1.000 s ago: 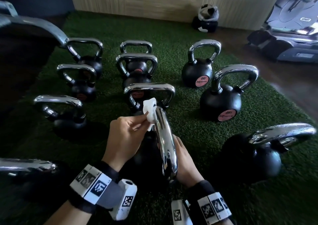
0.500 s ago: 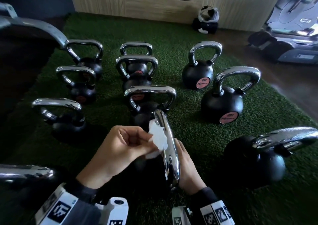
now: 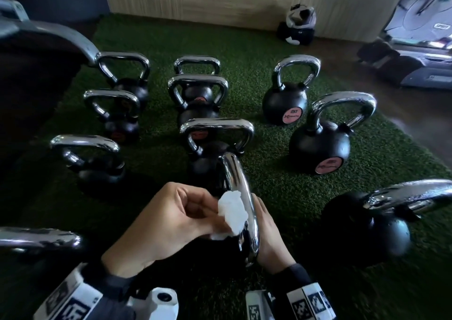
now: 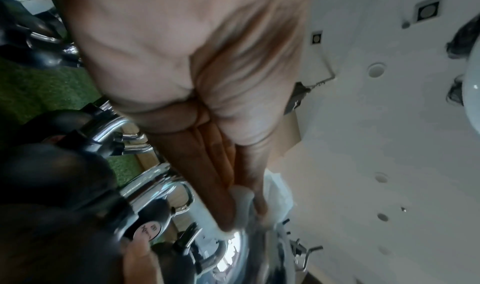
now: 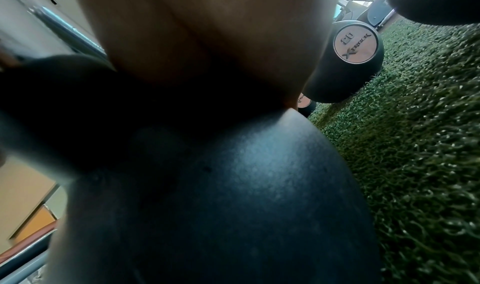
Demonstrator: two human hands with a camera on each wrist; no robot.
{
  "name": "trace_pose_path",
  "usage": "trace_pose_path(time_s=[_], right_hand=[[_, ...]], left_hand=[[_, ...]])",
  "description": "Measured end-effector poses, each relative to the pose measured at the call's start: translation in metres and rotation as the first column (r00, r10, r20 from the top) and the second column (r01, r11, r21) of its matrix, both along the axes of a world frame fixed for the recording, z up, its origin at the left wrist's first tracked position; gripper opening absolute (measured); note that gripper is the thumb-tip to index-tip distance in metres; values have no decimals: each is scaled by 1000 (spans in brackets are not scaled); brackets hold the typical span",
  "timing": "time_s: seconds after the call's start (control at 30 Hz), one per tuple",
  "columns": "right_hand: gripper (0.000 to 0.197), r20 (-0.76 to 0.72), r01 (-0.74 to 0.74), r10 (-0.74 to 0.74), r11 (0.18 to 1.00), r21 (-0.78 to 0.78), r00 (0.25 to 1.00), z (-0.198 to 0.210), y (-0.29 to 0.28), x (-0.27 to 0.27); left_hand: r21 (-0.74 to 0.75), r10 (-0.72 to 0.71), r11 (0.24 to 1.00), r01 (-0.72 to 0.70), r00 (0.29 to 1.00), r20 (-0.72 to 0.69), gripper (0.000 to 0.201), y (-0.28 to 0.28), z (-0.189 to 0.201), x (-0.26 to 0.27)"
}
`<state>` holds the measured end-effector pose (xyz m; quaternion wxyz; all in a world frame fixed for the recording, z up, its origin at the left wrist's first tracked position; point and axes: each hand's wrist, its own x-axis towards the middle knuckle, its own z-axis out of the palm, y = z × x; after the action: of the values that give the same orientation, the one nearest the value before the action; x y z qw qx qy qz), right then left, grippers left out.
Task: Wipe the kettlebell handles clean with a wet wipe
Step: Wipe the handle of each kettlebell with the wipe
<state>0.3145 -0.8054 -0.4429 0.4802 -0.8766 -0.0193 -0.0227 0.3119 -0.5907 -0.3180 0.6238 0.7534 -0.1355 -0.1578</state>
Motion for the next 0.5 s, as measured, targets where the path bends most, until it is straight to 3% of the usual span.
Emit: trace_pose_path(time_s=[0.1, 0.17, 0.3, 0.4, 0.5], right_hand=[[52, 0, -3, 3, 1000, 18, 1000, 2, -1, -1], [37, 3, 0, 0, 1000, -4, 1000, -2, 0, 1], [48, 35, 4, -3, 1000, -30, 999, -10, -3, 3], [42, 24, -27, 26, 1000, 17, 999, -4, -3, 0], [49, 58, -15, 16, 1000, -17, 998, -10, -4, 1]], left_hand=[[8, -83, 997, 82, 996, 36, 15, -1, -5, -10], [54, -123, 991, 119, 988, 90, 12, 0, -7, -18], [162, -141, 983, 87, 924, 355, 7, 3, -13, -25], [186, -185, 976, 116, 890, 416, 8, 6, -30, -26], [192, -192, 975, 114, 868, 457, 11, 7, -49, -27]])
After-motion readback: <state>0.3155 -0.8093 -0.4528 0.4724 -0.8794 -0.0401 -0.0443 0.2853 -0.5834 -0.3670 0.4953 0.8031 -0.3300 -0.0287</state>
